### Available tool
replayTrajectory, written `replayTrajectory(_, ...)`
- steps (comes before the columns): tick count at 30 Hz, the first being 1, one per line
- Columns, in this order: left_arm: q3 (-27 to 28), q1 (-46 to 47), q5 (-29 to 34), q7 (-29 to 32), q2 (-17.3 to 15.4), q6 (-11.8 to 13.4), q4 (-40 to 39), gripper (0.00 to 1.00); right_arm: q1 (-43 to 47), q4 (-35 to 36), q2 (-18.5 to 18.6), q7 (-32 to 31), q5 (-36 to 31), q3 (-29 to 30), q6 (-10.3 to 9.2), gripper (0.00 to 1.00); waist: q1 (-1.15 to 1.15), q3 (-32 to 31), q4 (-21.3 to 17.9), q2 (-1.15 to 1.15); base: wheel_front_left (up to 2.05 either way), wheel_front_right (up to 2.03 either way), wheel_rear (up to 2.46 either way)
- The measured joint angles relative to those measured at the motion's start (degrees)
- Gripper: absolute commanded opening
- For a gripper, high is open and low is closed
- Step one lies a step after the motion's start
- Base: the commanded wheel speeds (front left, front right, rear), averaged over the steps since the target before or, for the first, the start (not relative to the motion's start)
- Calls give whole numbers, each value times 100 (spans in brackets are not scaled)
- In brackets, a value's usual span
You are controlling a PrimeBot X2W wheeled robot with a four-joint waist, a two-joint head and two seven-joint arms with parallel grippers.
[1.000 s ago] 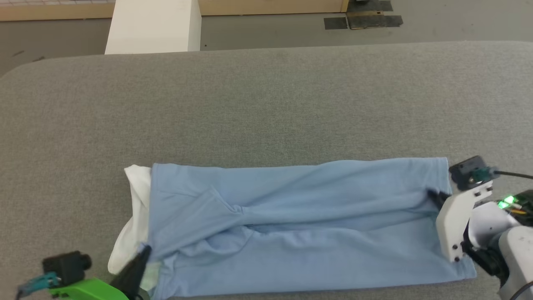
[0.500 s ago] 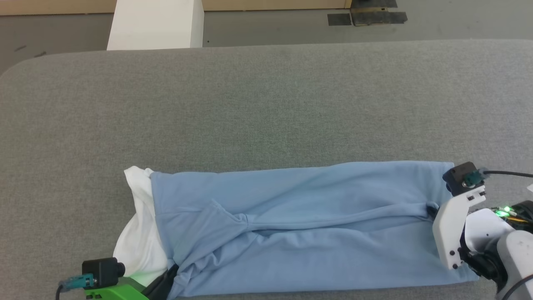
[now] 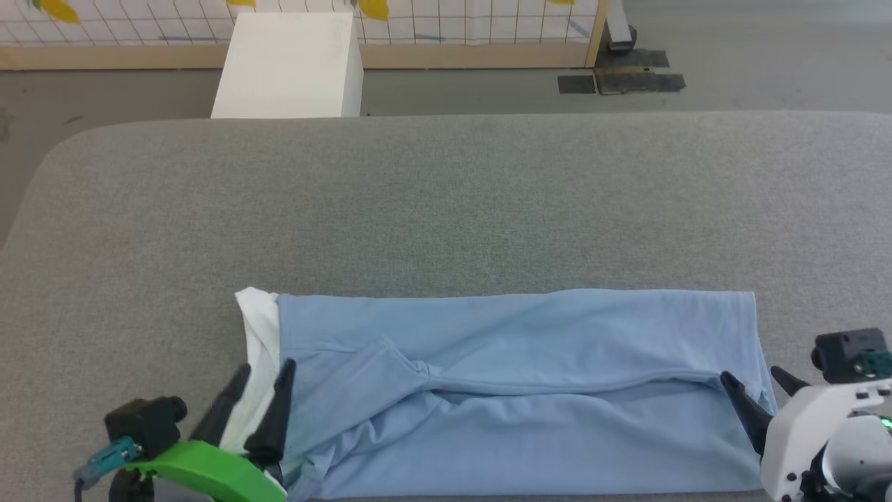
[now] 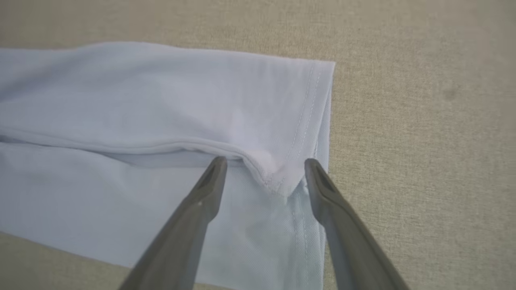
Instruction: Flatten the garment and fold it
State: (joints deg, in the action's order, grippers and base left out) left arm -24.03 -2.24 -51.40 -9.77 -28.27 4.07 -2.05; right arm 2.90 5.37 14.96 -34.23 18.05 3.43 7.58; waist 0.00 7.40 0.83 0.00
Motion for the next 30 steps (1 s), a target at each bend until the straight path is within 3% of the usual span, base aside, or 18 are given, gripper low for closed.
replayTrajectory(6, 354, 308, 638, -434, 282, 461, 174, 100, 242, 363, -665, 835, -88, 515, 0, 100, 0, -123, 22, 0, 0, 0, 0)
replayTrajectory(13, 1068, 942, 2037, -495, 826, 604, 261, 100, 134, 12, -1118, 1585, -255, 1138, 0, 100, 0, -121, 26, 0, 0, 0, 0)
replayTrajectory(20, 1628, 1118, 2909, -502, 1425, 242, 589, 100, -339, -881, -1196, 1089, -105, 1516, -1, 100, 0, -82, -47, 0, 0, 0, 0)
replayTrajectory(30, 2159, 1142, 3524, -502, 1881, -307, 1051, 100, -1034, -1905, -1200, 75, -308, 1503, 0, 100, 0, -23, -136, 0, 0, 0, 0)
